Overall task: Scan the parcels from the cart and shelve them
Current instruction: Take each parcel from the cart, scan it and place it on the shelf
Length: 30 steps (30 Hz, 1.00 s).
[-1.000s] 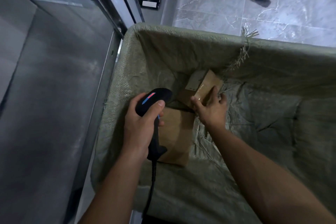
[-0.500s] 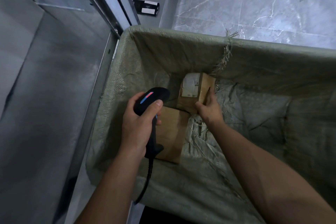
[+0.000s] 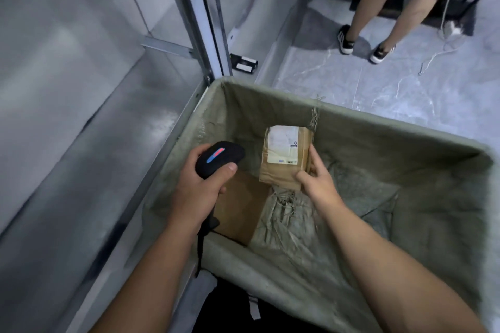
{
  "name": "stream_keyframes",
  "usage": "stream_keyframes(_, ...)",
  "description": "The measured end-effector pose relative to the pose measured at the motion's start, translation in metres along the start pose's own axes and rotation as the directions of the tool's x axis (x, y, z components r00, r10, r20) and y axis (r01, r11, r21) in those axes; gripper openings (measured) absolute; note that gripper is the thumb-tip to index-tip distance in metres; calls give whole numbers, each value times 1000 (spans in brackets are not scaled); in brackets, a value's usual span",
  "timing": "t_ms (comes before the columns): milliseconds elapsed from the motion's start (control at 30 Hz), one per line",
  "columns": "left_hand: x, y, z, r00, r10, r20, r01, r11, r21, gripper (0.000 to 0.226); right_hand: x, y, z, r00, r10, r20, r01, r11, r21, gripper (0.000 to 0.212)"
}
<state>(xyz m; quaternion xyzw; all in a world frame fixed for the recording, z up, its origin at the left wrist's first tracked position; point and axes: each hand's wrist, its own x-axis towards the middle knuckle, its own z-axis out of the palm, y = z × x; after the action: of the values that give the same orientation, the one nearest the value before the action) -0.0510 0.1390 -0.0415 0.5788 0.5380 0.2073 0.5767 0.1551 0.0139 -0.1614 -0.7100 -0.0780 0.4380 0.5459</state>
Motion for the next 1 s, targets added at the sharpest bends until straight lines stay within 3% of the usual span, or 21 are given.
stream_keyframes(267, -59, 7, -49, 991, 128, -32, -122, 983, 136, 62, -36, -52, 13, 956, -47, 290, 93, 985, -147, 75)
stream_keyframes(600, -153, -10, -129, 964, 261, -53, -229, 914, 334, 59, -103, -84, 61, 811, -173, 559, 407, 853, -326, 67)
stream_keyframes(1000, -289, -70, -212, 945, 275, -177, -203, 916, 345, 69, -223, -51, 119, 706, -176, 685, 521, 784, -336, 63)
